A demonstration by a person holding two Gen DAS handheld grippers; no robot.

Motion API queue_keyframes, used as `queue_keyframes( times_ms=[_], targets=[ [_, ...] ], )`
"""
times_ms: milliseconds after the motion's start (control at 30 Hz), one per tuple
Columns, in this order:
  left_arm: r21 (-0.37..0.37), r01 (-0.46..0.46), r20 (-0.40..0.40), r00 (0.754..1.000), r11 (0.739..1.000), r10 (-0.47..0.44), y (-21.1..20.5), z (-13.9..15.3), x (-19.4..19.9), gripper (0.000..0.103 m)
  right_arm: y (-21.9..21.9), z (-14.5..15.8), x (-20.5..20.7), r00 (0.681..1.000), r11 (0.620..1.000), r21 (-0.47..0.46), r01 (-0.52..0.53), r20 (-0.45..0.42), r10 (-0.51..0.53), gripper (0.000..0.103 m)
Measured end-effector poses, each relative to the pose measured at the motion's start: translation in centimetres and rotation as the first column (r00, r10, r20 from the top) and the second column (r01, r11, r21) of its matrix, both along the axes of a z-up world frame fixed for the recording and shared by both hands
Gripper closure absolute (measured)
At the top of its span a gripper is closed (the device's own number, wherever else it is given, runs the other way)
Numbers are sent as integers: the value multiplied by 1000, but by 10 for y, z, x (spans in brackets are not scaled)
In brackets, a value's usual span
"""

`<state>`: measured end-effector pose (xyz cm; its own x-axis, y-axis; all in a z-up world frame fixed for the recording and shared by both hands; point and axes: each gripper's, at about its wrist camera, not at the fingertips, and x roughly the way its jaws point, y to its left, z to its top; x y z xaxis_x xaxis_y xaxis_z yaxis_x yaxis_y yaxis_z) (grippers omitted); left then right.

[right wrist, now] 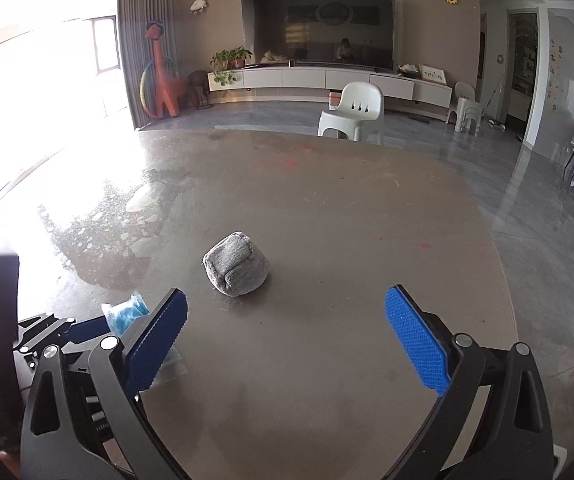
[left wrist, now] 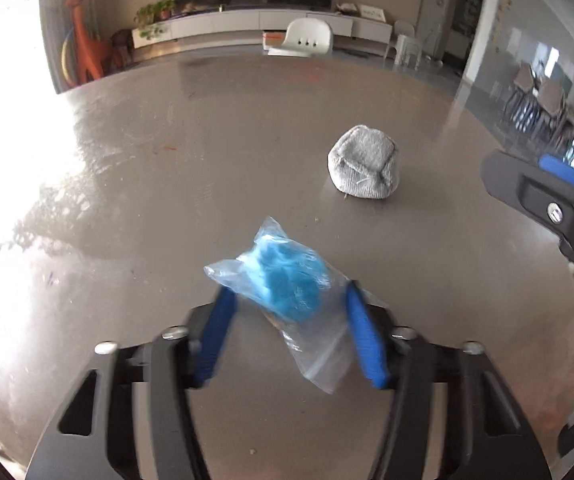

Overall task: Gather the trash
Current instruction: 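Grasp the blue-filled zip bag with the left tool while the right tool grasps the grey sock, then carry the zip bag and grey sock over the bin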

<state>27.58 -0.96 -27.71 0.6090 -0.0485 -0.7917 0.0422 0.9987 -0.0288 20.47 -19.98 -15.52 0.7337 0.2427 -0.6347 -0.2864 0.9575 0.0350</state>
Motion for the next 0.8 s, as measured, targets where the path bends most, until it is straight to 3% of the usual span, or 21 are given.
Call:
queue_keyframes(
  times_ms=[67,500,533,633,733,800],
  targets=[
    [-47,-5,0,1000,999,5,11,1,-1,70,6,-3,4,1000,1000,-7,-10,-8,10,4],
    [28,-73,127,990,997,68,50,30,22,70,59,-31,63,990,993,-86,-85,-119,74,4],
    [25,-76,126,989,997,73,51,31,21,70,63,-35,67,988,991,-93,-94,-132,81,8],
    [10,-88,118,989,996,86,55,29,24,70,70,-48,71,984,988,-131,-84,-165,62,62],
    [9,-90,129,988,996,88,54,35,22,70,66,-43,65,984,992,-90,-90,-159,75,78],
    [8,-91,142,986,996,89,55,42,25,70,62,-34,56,989,993,-79,-82,-130,72,79]
  ],
)
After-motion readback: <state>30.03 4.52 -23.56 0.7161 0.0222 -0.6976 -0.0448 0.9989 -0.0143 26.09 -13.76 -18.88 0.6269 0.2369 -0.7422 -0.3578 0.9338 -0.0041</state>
